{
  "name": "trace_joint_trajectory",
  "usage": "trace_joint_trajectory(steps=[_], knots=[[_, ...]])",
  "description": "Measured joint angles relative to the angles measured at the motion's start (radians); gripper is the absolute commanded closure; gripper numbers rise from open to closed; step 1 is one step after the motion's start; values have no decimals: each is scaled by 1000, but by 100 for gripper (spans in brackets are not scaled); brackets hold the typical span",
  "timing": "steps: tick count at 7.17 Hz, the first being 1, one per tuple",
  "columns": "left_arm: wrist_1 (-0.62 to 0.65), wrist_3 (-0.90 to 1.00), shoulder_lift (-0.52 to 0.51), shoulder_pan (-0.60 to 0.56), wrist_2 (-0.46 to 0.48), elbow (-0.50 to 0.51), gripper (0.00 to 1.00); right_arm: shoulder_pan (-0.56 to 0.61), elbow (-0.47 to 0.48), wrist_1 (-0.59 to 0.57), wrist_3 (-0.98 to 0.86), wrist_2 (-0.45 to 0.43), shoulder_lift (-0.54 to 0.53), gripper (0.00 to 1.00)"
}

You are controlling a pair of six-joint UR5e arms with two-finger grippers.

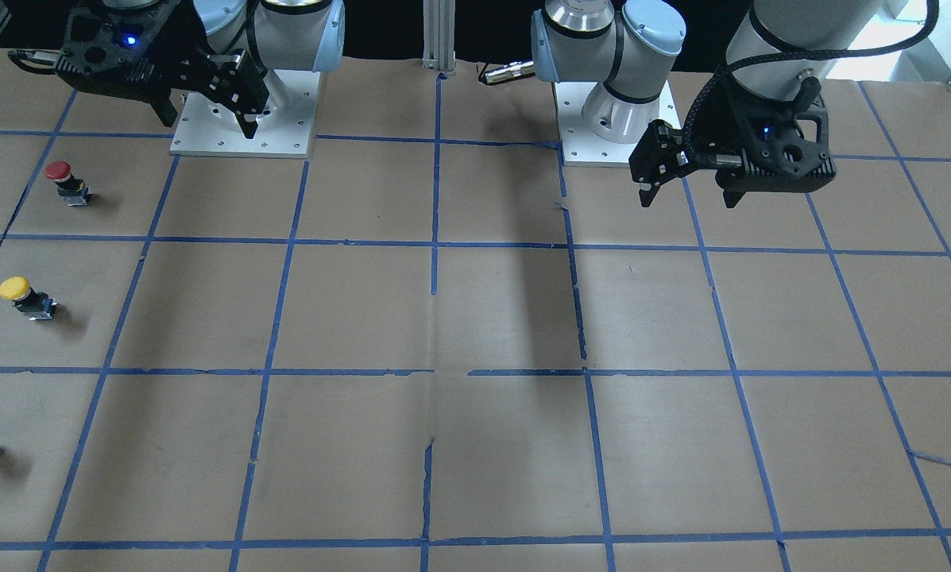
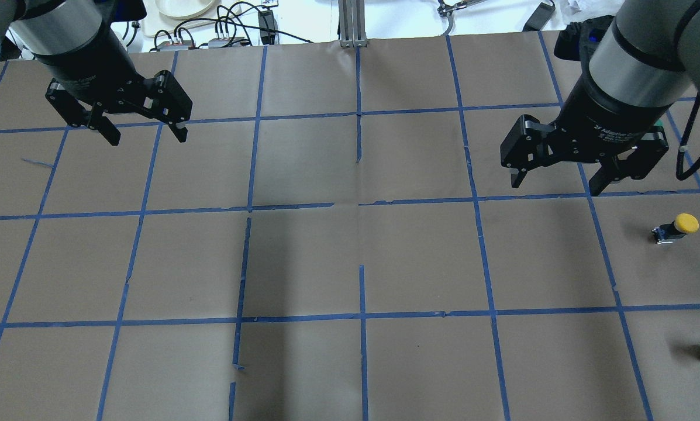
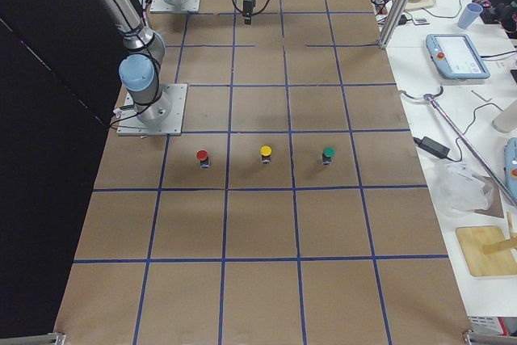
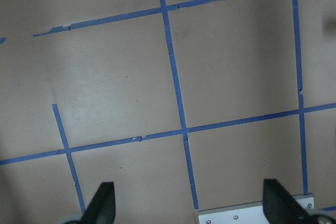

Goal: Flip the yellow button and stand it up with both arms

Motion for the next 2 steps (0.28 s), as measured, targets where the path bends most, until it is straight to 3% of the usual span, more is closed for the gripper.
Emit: trace_joint_trajectory(steps=[2], knots=[[-2, 1, -10, 0, 6, 16, 0, 1, 1, 2, 1, -3, -2, 0]])
